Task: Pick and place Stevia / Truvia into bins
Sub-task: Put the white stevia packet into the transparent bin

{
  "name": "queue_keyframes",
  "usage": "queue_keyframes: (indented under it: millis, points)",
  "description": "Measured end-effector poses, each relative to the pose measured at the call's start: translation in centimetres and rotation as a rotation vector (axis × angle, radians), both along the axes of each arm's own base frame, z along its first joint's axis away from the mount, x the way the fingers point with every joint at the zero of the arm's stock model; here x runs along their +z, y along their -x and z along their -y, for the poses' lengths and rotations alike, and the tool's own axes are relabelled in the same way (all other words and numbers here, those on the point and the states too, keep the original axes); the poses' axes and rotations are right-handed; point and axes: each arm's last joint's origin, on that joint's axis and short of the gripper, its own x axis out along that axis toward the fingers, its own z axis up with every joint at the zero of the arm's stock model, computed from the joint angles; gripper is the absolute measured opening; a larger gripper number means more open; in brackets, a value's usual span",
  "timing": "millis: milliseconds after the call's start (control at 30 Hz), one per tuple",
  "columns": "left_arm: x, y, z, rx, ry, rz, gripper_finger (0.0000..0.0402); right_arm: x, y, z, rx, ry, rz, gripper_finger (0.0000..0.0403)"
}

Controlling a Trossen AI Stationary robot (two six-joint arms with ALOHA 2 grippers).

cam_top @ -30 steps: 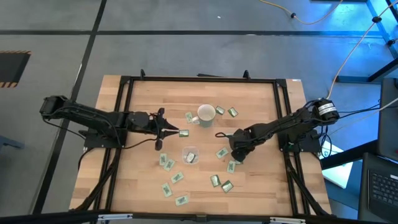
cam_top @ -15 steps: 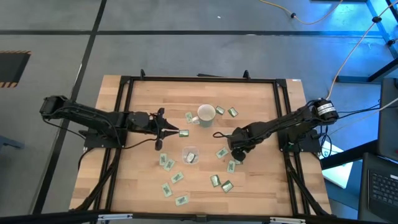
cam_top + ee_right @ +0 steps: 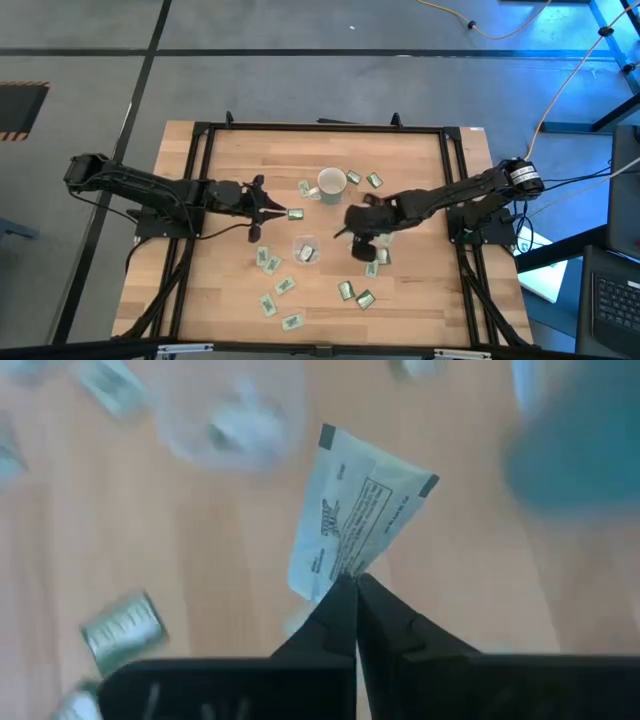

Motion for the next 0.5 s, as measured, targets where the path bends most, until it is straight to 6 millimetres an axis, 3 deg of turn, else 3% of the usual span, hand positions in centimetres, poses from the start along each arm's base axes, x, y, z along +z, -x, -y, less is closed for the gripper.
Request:
queue_keyframes:
  millis: [233,500]
  points:
    - [-0.4,0.2,0.0,0.020,0.041,-0.048,0.0059,0.7,-2.7,0.1,0.171,0.028,0.242,0.0002]
    - [-0.7,0.3,0.0,0.036,0.073,-0.077,0.0059,-2.6,-5.3,0.4,0.276,-0.026,0.271,0.0002]
